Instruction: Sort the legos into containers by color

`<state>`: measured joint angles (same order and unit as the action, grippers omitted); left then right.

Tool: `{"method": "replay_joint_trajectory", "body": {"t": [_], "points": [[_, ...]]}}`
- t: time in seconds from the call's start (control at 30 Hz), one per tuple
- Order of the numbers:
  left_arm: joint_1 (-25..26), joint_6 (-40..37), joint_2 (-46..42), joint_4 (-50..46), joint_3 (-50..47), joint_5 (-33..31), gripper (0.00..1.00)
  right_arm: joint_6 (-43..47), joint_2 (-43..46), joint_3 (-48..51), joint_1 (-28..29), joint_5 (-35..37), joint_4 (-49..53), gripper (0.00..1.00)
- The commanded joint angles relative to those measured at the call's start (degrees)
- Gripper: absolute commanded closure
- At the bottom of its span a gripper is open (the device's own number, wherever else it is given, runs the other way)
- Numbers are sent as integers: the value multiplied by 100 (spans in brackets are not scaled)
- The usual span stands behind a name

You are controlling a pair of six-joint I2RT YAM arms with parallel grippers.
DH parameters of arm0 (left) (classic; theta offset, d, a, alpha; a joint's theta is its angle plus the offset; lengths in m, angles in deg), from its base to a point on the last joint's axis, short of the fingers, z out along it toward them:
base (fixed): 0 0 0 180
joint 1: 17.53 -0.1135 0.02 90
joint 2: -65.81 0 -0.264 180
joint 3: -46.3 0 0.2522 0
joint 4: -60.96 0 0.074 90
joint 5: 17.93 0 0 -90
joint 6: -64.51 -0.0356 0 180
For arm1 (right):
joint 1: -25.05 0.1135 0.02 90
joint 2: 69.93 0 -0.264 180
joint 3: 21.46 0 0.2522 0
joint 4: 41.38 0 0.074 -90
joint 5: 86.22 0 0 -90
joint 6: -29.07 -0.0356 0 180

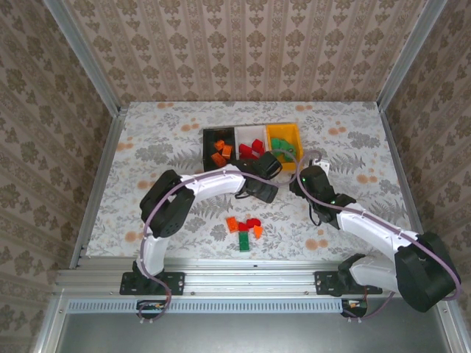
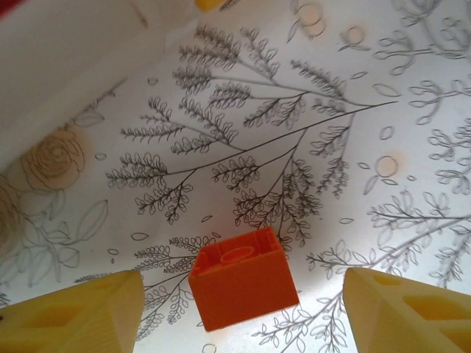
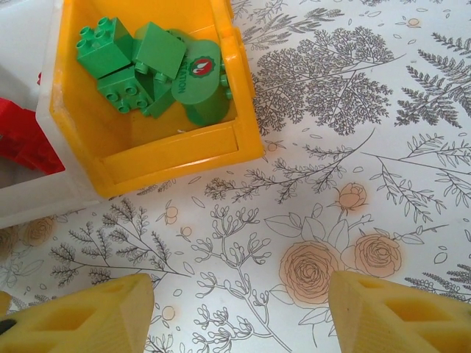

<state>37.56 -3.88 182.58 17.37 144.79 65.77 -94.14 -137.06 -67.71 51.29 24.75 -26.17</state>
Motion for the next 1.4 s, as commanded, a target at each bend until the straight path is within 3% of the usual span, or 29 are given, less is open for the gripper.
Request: {"method": "replay_joint_trajectory", "body": {"t": [0.0, 0.3, 0.57, 0.93, 1.13, 1.27, 1.37], "points": [[30, 421, 230, -278, 221, -152, 31, 42, 118, 76, -26, -21, -60, 35], [27, 652, 325, 21, 140, -328, 43, 41, 148, 93, -29, -136, -119, 36], [18, 582, 370, 108, 124, -438, 60, 59, 218, 129, -29, -137, -145, 38], [-22, 223, -556, -266, 112, -733, 61, 60, 209, 138, -24, -178, -157, 38], [-887, -226, -1436, -969, 360, -1023, 57, 52, 168, 138, -22, -263, -223, 39], [-1831, -169, -1053, -1388, 813, -576, 58, 148, -15, 79, -14, -558, -336, 39], [-2170, -171, -638, -1470, 1158, -411, 57, 291, -190, 67, 36, -1172, -633, 38]]}}
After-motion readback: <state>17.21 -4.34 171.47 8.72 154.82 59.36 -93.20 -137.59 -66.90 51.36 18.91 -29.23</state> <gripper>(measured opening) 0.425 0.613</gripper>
